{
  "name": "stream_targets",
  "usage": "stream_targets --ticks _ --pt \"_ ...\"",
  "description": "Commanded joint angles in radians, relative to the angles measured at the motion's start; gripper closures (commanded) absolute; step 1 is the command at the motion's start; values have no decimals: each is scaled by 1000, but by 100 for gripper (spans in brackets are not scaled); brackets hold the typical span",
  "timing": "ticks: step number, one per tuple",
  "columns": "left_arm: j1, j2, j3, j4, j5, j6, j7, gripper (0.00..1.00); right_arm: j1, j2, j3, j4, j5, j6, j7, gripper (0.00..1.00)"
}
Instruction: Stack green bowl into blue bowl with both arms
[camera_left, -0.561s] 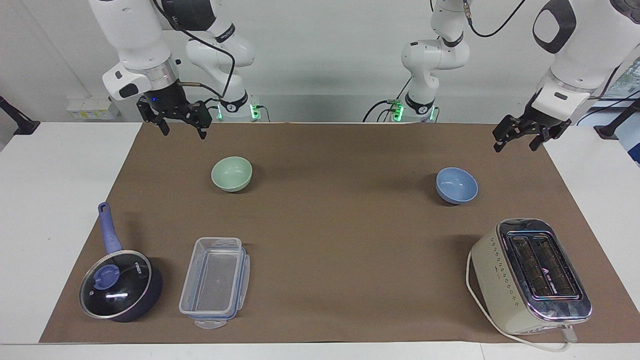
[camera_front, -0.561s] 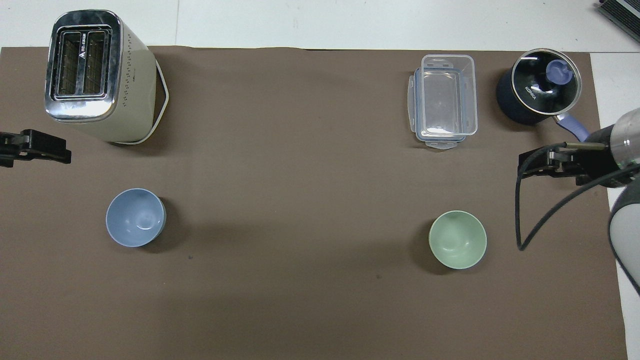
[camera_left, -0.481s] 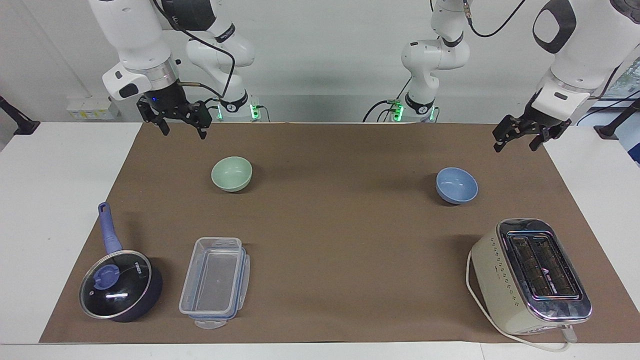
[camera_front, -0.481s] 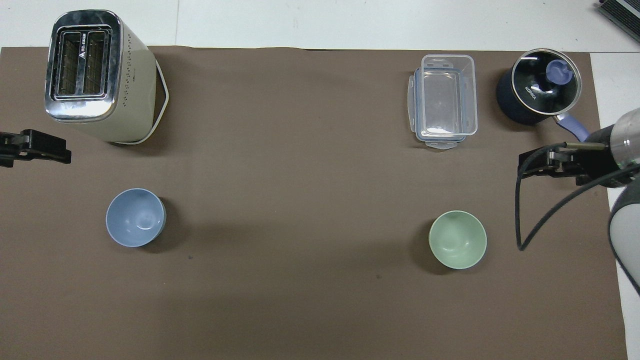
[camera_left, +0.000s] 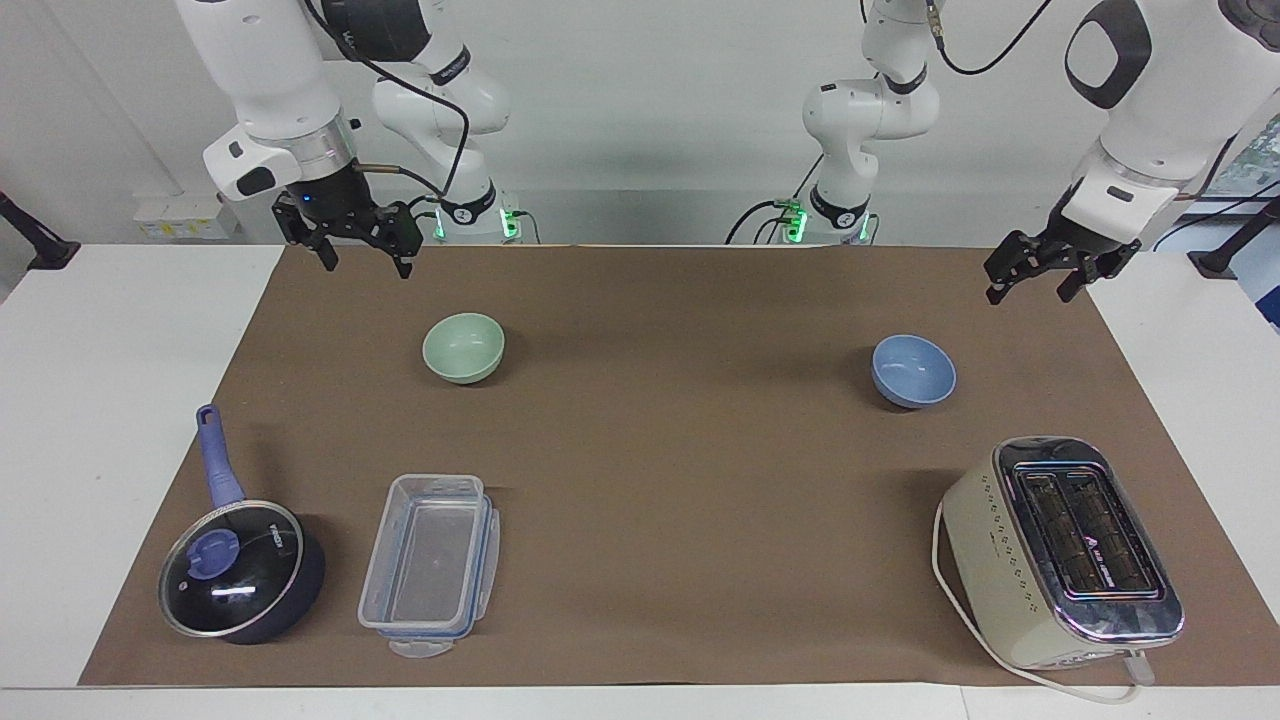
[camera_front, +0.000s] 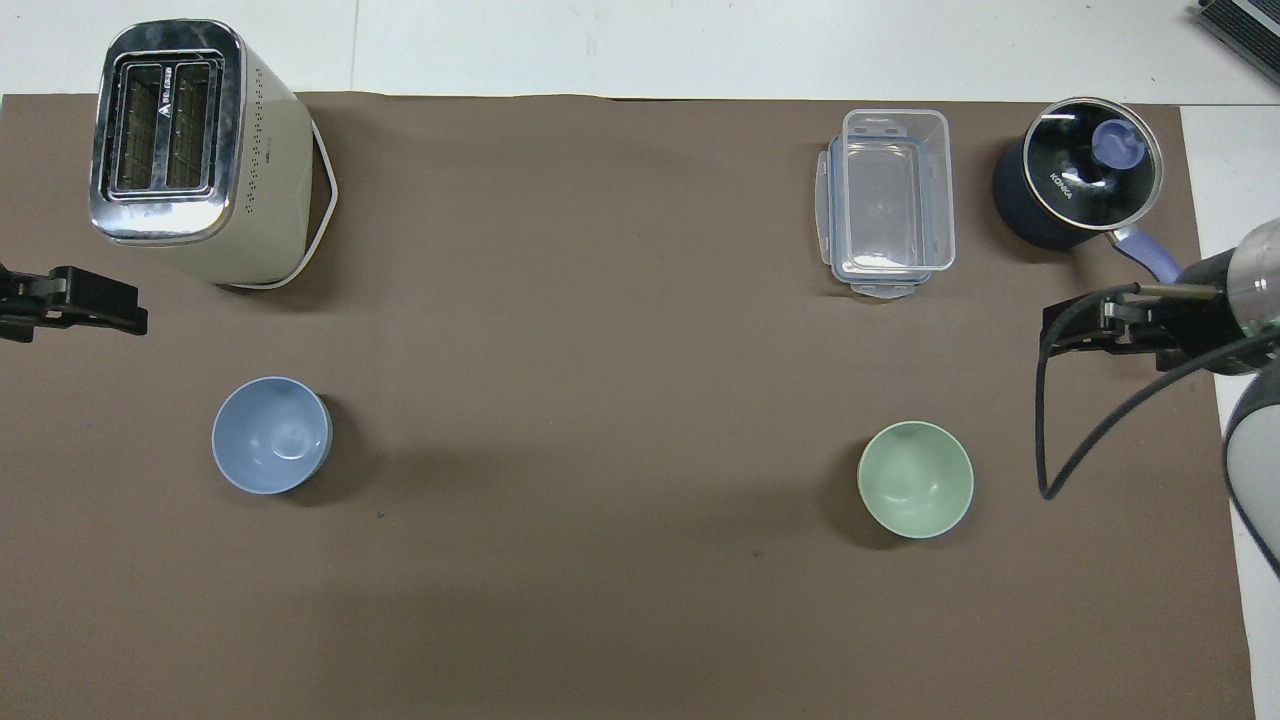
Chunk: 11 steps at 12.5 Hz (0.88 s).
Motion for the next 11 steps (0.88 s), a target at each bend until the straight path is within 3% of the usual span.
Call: stream_targets --ticks 1,7,11 --pt "2 -33 2 -78 23 48 8 0 -14 -3 2 -6 22 11 -18 0" --pt "32 -142 8 -325 21 220 79 0 -12 -3 2 -6 22 10 -16 0" --pt "83 -159 8 -414 23 292 153 0 -12 -5 2 -6 22 10 -18 0"
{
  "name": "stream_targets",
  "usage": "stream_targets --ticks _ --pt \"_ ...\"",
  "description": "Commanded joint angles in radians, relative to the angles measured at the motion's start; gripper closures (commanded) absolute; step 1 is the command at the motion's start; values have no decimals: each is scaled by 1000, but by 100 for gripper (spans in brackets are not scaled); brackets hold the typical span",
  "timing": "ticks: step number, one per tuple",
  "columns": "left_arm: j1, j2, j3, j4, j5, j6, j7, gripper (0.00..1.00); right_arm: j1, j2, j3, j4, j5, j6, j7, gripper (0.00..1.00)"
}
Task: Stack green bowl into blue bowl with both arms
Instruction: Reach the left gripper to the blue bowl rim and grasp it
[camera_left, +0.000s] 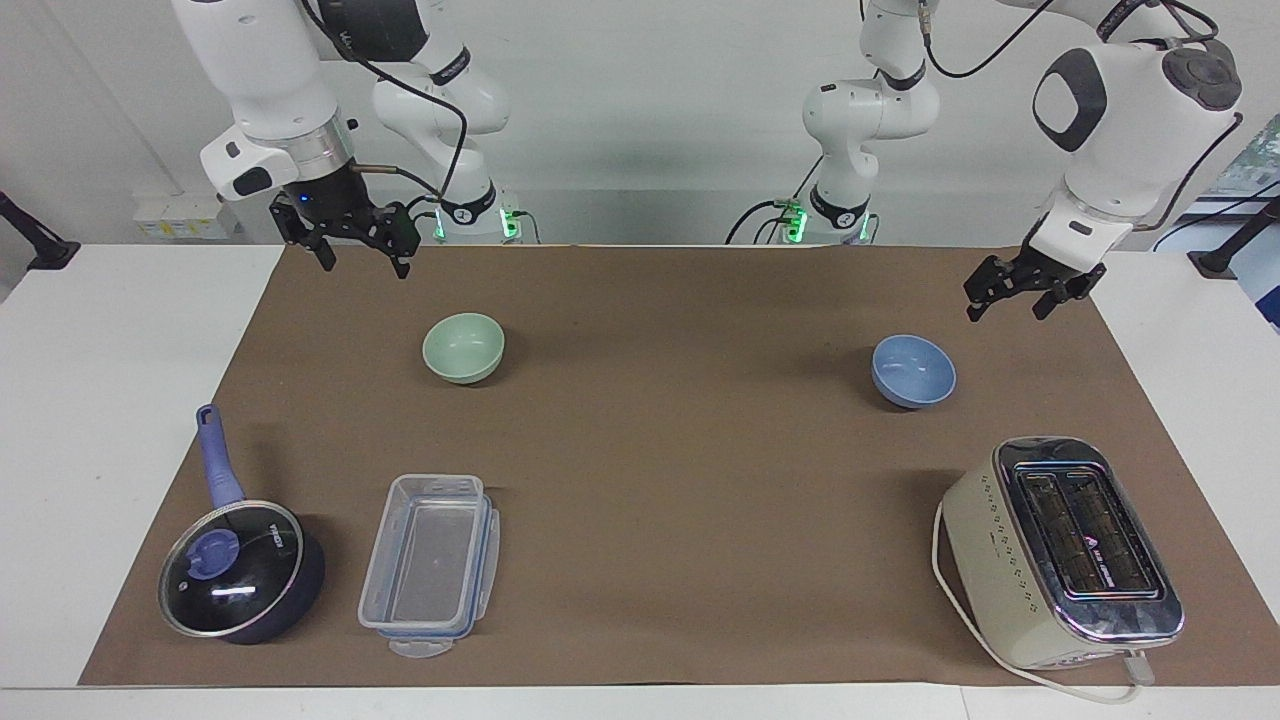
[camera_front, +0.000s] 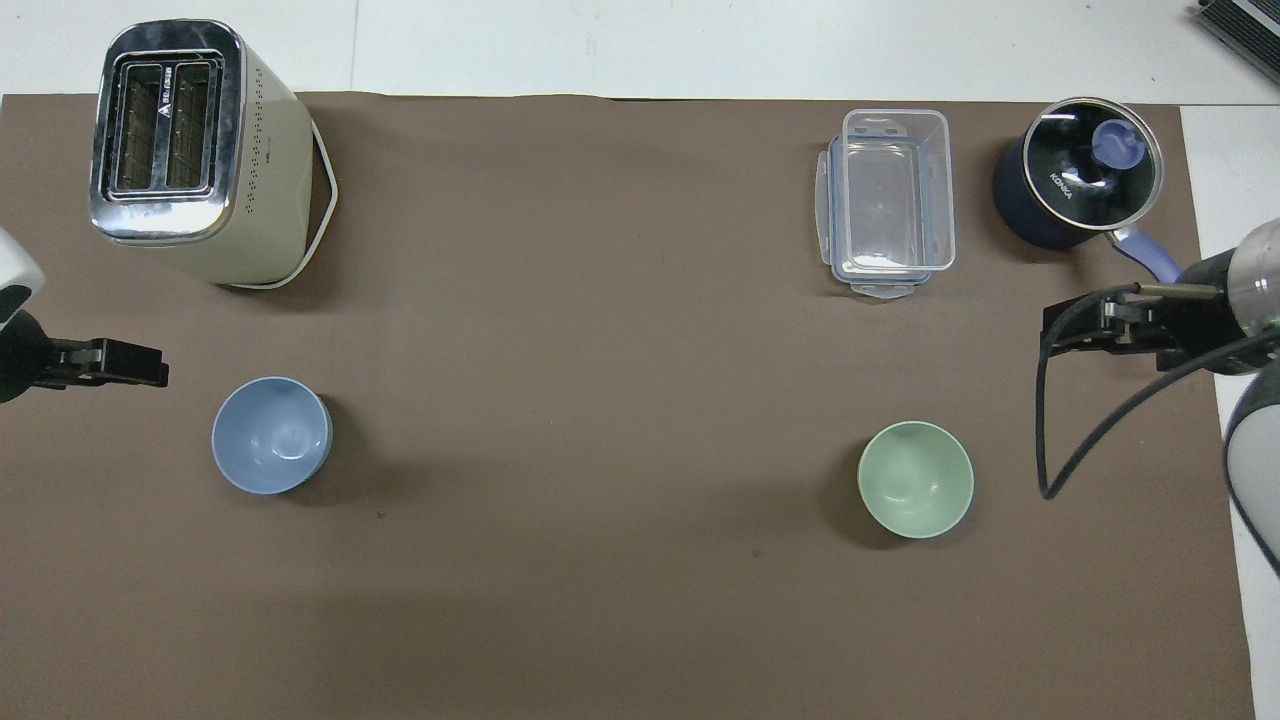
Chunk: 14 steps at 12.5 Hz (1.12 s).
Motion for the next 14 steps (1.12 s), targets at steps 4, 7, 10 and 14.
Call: stream_targets --ticks 4,7,10,14 --pt "33 -38 -8 -218 20 214 30 0 -12 -5 2 -6 22 10 -16 0" --pt "21 -37 -8 -286 20 278 27 0 -12 -5 2 -7 22 10 -16 0" --pt "18 -26 -8 -430 20 456 23 0 -12 -5 2 -7 22 10 -16 0" --pt "19 8 -8 -490 20 553 16 0 -12 -5 2 -7 22 10 -18 0"
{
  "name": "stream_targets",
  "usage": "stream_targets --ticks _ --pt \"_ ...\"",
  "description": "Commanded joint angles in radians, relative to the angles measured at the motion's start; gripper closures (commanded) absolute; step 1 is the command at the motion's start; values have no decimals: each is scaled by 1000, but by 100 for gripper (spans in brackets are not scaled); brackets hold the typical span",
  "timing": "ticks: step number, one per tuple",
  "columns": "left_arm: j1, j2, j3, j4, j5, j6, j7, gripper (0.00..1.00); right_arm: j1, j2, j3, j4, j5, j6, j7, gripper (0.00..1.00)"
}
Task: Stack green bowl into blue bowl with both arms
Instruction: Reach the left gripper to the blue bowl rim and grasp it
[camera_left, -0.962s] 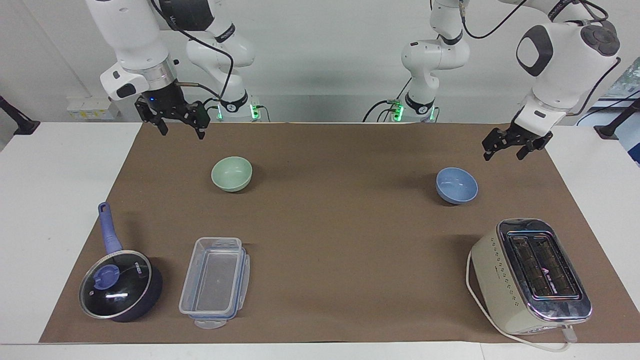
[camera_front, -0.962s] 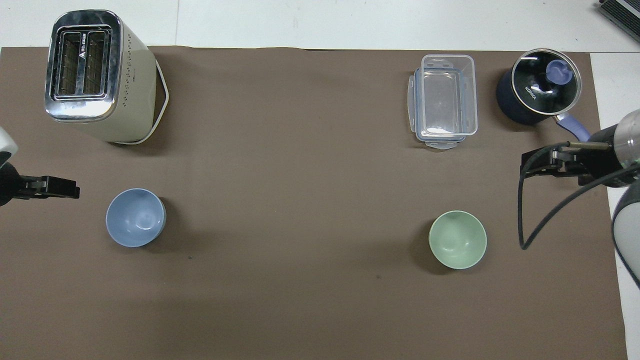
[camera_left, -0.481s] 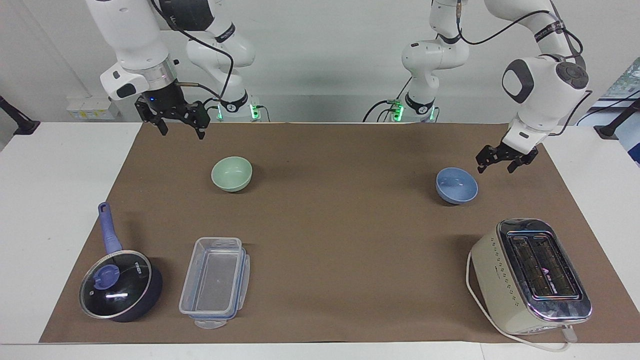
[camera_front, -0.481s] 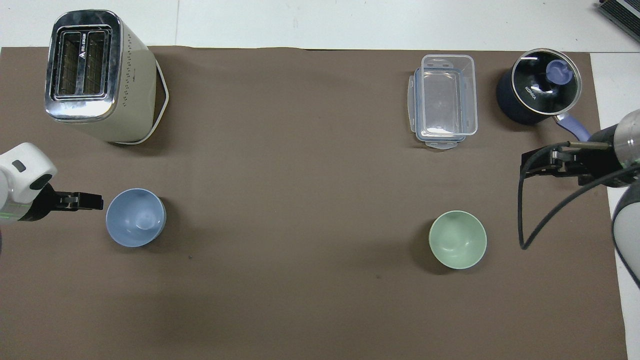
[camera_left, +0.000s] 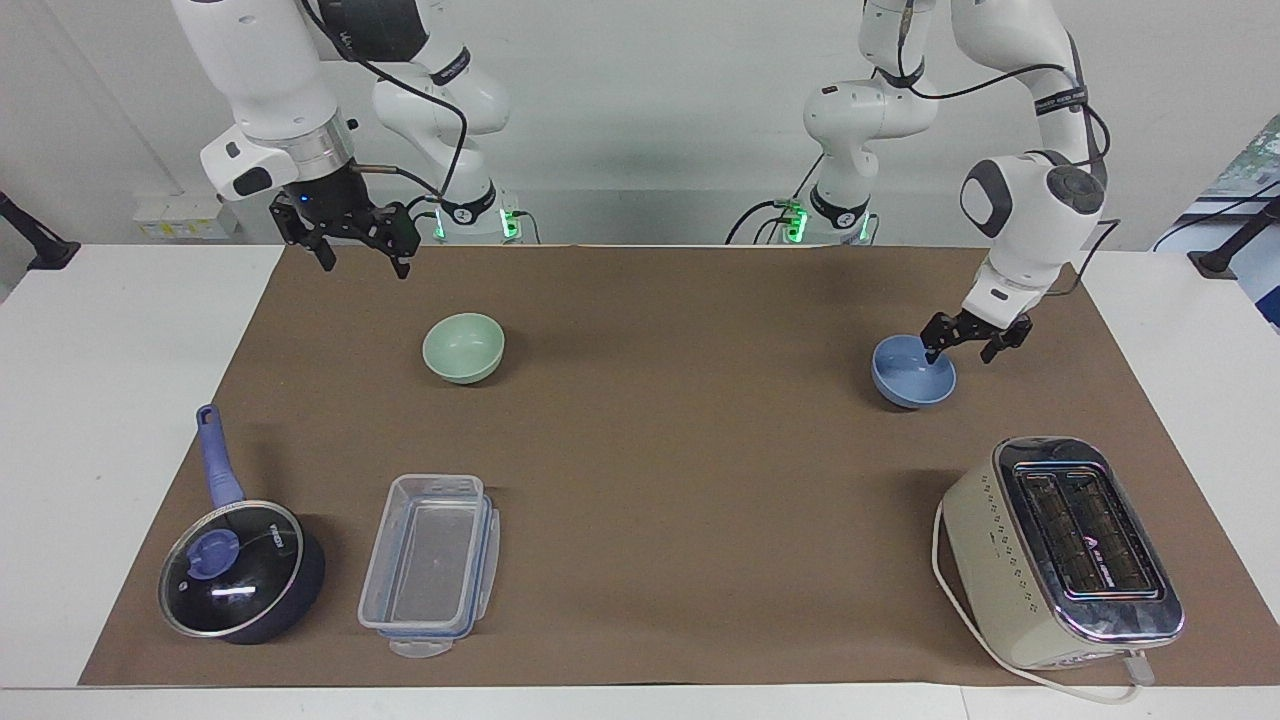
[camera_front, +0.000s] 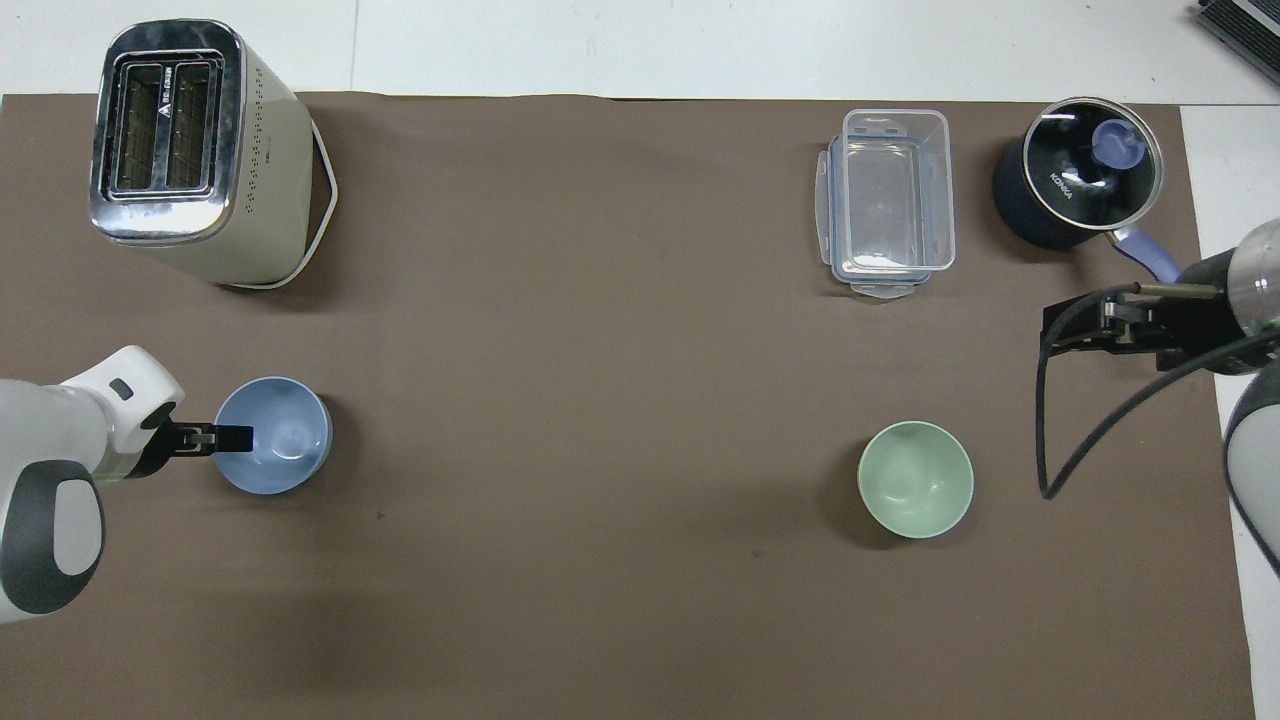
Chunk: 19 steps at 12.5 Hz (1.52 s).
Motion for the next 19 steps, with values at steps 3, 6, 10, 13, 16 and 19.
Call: stream_targets --ticks 3,6,10,13,16,19 --pt "-3 14 2 -45 20 63 -8 4 -12 -5 2 -7 22 10 -18 0" --pt "9 25 2 -51 20 77 -9 81 -12 -5 2 -7 22 10 -18 0" --pt "15 43 2 -21 20 57 -5 100 -12 -5 2 -7 22 11 -18 0" --pt "32 45 2 30 20 14 8 100 -12 -5 2 -7 22 11 -18 0" --pt "32 31 2 139 20 -151 8 100 -12 -5 2 -9 22 11 -18 0" --pt "31 10 2 266 20 -327 -6 100 -14 -6 2 -9 22 11 -20 0"
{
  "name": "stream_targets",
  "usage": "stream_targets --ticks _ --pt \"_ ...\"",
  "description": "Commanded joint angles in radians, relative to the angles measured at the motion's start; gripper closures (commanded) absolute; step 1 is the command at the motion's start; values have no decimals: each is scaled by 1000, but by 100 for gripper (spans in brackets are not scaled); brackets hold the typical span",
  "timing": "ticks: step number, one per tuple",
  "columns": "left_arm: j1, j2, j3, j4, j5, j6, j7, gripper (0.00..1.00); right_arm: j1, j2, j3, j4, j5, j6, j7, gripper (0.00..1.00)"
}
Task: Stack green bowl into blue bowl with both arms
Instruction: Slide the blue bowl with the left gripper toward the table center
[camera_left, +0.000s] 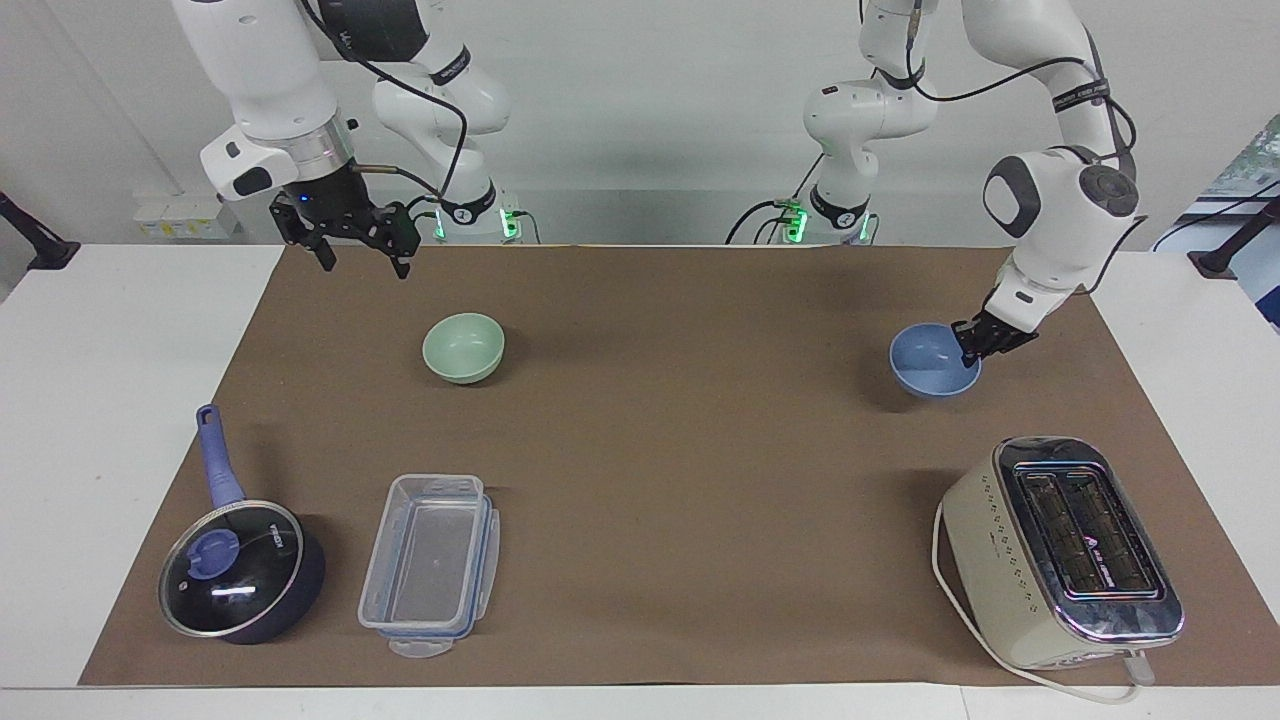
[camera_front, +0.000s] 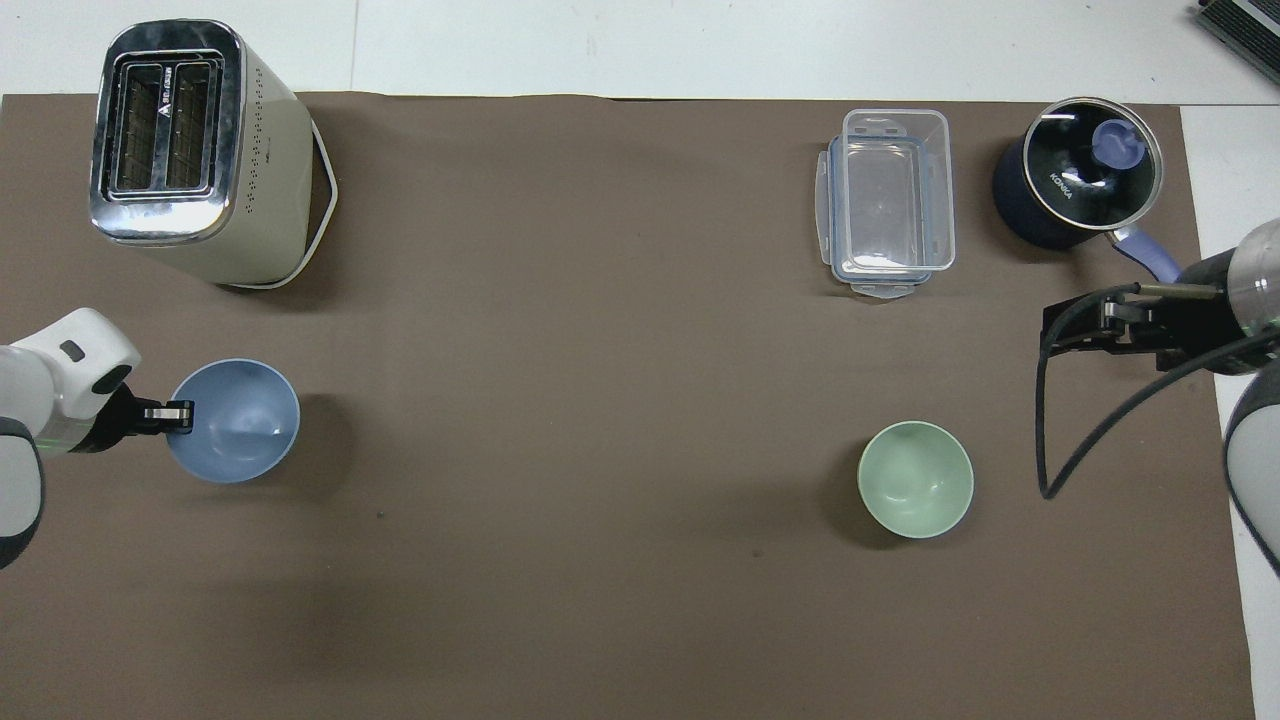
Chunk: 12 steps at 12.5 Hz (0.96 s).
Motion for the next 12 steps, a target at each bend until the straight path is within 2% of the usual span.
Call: stream_targets --ticks 1,3,5,12 --pt "14 -15 -7 119 20 -168 -8 100 -14 -6 2 -9 22 11 -20 0" --pt "4 -15 -7 205 17 -269 -9 100 -14 -5 2 -9 22 11 -21 0" --pt "-3 -16 -21 247 12 -320 -35 100 -14 -6 2 -9 22 11 -23 0" --pt "-209 -21 -24 237 -18 -297 -277 100 -15 -6 2 -10 22 11 -27 0"
